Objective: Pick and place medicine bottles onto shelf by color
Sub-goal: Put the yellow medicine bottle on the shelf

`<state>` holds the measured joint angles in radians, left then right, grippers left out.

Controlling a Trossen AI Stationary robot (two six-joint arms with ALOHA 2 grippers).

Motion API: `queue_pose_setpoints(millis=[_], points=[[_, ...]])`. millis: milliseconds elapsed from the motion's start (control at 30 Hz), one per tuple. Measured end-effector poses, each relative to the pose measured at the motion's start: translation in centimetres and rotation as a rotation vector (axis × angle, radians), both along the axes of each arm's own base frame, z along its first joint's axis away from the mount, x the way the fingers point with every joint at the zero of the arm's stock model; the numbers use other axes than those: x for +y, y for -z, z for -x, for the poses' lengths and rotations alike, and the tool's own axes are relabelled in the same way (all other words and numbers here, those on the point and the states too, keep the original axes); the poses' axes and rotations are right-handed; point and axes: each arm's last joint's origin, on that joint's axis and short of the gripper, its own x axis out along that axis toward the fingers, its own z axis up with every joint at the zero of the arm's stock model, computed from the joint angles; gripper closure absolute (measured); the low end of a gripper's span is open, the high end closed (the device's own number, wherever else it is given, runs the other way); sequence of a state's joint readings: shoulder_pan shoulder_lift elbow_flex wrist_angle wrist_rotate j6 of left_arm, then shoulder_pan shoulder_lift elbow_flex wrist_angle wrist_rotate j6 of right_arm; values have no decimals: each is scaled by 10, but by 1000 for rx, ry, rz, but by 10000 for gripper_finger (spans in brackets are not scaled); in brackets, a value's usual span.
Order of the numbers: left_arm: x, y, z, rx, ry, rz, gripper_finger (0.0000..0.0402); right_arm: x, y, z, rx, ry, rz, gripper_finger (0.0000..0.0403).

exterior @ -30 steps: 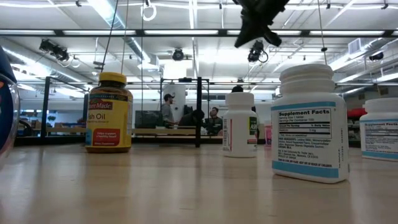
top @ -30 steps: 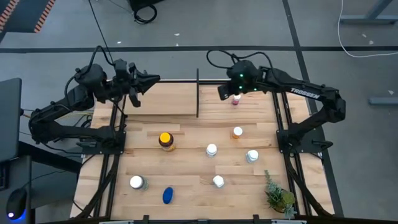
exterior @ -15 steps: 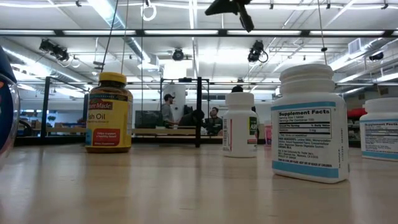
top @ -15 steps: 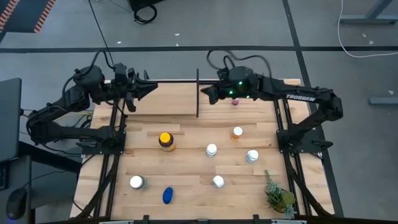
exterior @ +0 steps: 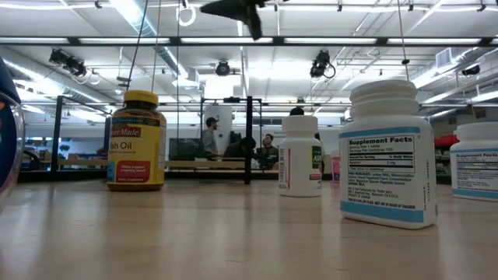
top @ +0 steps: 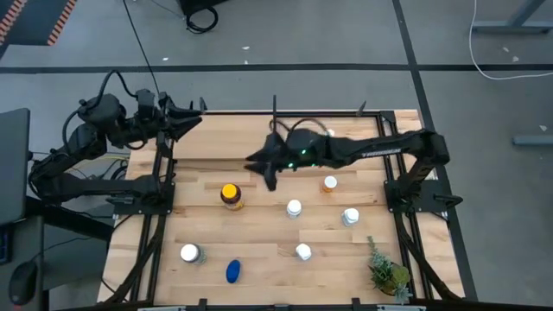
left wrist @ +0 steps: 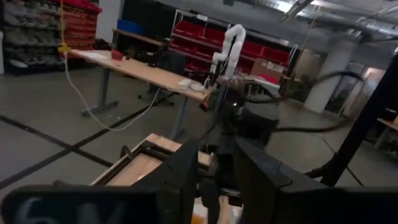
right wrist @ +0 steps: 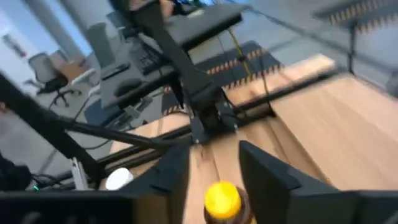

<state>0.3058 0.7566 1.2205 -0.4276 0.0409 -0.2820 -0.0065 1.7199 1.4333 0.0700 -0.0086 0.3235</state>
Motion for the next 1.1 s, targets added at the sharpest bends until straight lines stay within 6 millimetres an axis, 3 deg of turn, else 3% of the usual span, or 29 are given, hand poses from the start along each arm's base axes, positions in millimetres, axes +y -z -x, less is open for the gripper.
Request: queue_pose_setpoints(millis=[267, 433, 600, 767, 1100], points=[[0, 9, 1, 73, 0, 73, 273, 28, 26, -33, 25, -70, 198, 148], [0, 10, 1, 89, -1, 79, 263, 29, 35, -58, 25, -60, 201, 132], [0, 13, 2, 112, -6, 87, 257, 33, 58, -78, 90, -126, 188, 131], [-1, 17, 2, 143, -7, 123, 251, 37, 86, -86, 145, -237, 144, 131], [-1, 19, 2, 165, -10, 149, 230, 21, 93, -86, 217, -142, 168, 112]])
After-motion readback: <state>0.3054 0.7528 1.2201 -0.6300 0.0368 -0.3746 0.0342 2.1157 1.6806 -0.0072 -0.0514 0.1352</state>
